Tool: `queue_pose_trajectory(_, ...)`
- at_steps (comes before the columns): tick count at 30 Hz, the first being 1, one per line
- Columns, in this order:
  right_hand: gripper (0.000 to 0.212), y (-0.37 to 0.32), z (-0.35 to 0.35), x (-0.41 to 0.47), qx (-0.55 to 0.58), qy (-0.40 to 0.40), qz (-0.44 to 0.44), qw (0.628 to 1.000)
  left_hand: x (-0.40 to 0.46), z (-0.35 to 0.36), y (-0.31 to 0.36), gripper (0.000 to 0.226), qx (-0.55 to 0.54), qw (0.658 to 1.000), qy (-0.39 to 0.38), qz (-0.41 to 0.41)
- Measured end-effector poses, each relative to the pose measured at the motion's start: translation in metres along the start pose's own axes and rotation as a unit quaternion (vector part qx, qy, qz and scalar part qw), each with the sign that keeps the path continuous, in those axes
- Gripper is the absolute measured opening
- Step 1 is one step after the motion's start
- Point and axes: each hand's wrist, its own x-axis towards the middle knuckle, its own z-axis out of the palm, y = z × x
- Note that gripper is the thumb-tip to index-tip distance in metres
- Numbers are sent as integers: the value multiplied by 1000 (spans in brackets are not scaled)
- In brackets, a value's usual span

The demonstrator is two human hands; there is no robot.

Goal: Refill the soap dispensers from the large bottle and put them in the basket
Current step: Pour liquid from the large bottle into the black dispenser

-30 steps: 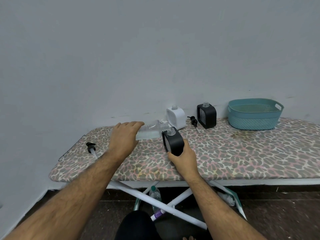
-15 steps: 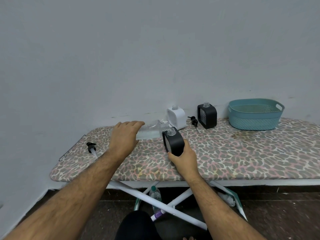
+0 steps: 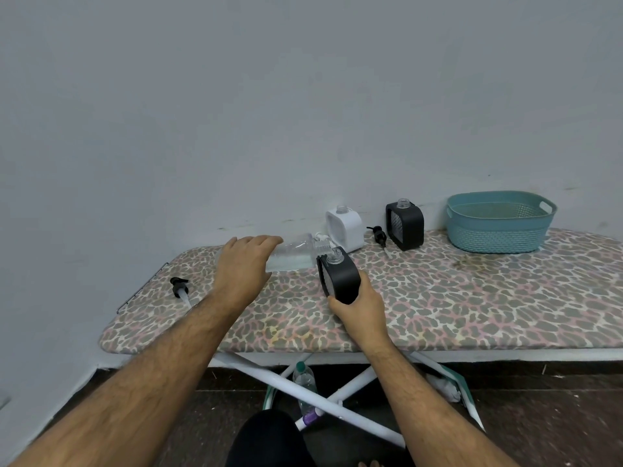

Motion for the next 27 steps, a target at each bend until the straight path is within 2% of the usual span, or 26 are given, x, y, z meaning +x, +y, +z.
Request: queue_pose_trajectory(27,53,-2,-1,-1,16,-6,11,1000,2,-1,0,68,4,1000,-1,0)
